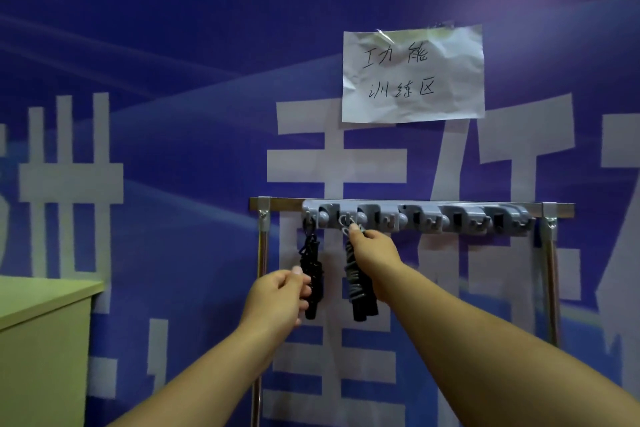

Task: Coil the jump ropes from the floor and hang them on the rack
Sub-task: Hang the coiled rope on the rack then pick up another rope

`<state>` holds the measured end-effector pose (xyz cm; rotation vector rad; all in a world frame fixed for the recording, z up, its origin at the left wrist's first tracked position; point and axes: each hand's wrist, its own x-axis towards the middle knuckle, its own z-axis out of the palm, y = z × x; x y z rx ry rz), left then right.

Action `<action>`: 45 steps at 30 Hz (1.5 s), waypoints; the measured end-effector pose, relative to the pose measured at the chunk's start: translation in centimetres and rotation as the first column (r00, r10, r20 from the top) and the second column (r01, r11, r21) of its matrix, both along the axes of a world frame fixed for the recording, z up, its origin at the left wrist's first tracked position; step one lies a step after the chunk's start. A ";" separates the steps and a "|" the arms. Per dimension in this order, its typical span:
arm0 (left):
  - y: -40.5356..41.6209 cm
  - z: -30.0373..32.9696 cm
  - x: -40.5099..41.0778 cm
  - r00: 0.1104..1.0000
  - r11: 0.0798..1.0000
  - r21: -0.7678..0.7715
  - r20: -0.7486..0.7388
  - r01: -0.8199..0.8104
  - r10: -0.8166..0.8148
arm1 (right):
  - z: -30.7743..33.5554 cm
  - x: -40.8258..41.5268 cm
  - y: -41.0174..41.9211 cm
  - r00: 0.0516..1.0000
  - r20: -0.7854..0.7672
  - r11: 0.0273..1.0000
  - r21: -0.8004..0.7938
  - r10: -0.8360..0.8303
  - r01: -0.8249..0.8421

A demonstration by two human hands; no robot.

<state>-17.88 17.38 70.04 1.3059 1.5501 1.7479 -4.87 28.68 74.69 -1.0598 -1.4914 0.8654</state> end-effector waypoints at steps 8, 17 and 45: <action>-3.2 -8.9 -0.7 0.996 0.984 -0.154 0.037 0.091 -0.086 | -8.3 1.4 -2.3 0.987 0.016 0.967 -0.202 0.162 -0.155; -7.5 -30.3 -1.5 0.989 0.859 -0.506 0.147 0.075 0.000 | -33.5 2.4 -11.7 0.950 0.105 0.786 -0.592 0.293 -0.177; -19.8 -71.8 3.3 0.779 0.518 -0.835 -0.446 -0.184 -0.441 | -75.5 6.0 -25.4 0.988 0.112 0.219 -0.972 0.101 0.088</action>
